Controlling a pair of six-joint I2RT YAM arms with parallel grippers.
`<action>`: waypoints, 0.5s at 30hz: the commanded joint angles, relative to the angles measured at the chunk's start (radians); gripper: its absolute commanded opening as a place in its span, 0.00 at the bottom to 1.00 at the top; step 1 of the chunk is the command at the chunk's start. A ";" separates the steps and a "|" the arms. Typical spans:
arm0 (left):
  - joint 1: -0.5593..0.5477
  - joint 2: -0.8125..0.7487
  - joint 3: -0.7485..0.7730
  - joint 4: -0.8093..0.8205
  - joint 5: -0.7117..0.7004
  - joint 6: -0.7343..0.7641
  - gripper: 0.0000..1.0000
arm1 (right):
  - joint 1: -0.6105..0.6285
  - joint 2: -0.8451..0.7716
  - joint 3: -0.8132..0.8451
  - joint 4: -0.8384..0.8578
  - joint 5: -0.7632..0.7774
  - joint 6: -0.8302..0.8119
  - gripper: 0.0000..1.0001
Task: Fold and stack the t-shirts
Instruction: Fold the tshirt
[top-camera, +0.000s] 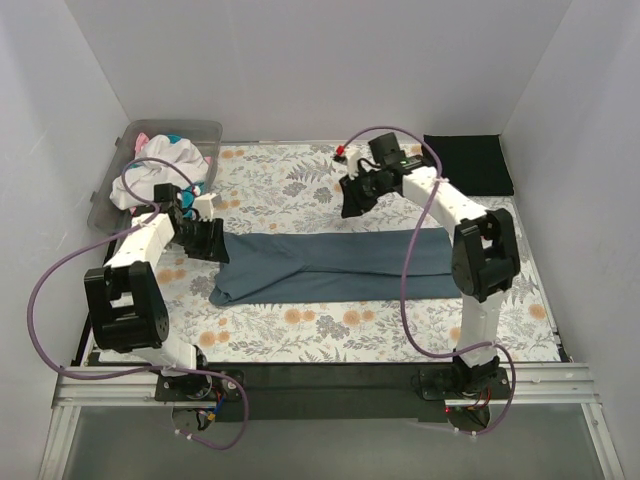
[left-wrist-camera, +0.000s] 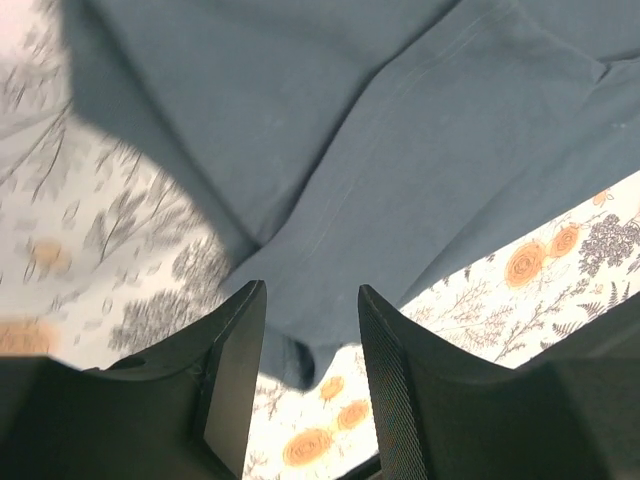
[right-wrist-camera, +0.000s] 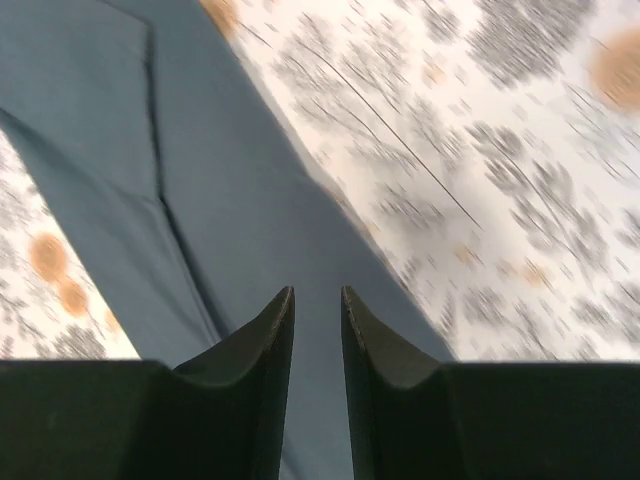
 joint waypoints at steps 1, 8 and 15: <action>0.055 -0.088 -0.044 -0.061 -0.013 -0.004 0.40 | 0.098 0.100 0.116 0.075 -0.057 0.147 0.32; 0.128 -0.100 -0.100 -0.091 -0.033 0.005 0.39 | 0.281 0.290 0.350 0.112 -0.022 0.216 0.33; 0.135 -0.076 -0.103 -0.095 -0.016 0.005 0.38 | 0.356 0.419 0.443 0.194 0.056 0.276 0.35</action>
